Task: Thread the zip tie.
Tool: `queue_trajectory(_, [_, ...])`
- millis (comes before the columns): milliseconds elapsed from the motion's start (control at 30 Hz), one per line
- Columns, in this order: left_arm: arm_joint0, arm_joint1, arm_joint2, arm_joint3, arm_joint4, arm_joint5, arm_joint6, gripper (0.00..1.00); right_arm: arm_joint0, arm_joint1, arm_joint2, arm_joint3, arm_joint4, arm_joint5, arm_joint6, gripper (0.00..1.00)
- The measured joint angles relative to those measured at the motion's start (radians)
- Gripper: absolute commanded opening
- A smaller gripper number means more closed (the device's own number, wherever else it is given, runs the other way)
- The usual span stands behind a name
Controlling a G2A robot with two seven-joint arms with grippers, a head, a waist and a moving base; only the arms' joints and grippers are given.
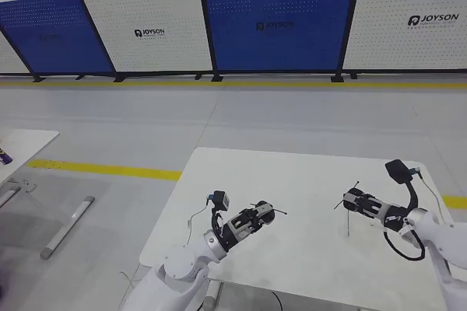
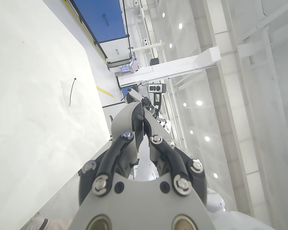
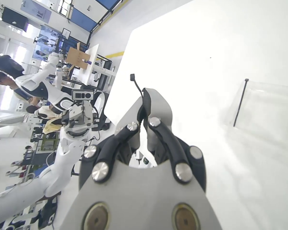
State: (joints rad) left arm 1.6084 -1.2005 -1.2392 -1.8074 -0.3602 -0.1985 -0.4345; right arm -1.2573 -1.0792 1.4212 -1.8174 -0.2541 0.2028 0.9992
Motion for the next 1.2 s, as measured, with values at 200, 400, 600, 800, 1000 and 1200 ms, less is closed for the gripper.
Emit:
queue_trajectory(200, [0.000, 0.000, 0.000, 0.000, 0.000, 0.000, 0.000, 0.00, 0.000, 0.000, 0.000, 0.000, 0.000, 0.000, 0.000, 0.00])
queue_trajectory(400, [0.000, 0.000, 0.000, 0.000, 0.000, 0.000, 0.000, 0.00, -0.012, -0.002, -0.021, -0.002, -0.006, -0.012, -0.026, 0.00])
queue_trajectory(600, [0.000, 0.000, 0.000, 0.000, 0.000, 0.000, 0.000, 0.00, -0.054, -0.011, -0.068, -0.052, 0.020, -0.069, -0.169, 0.00])
queue_trajectory(800, [0.000, 0.000, 0.000, 0.000, 0.000, 0.000, 0.000, 0.00, -0.066, -0.012, -0.071, -0.067, -0.002, -0.058, -0.217, 0.00])
queue_trajectory(1000, [0.000, 0.000, 0.000, 0.000, 0.000, 0.000, 0.000, 0.00, -0.066, -0.012, -0.071, -0.067, -0.002, -0.059, -0.217, 0.00])
queue_trajectory(1200, [0.000, 0.000, 0.000, 0.000, 0.000, 0.000, 0.000, 0.00, -0.066, -0.012, -0.071, -0.067, -0.002, -0.059, -0.217, 0.00])
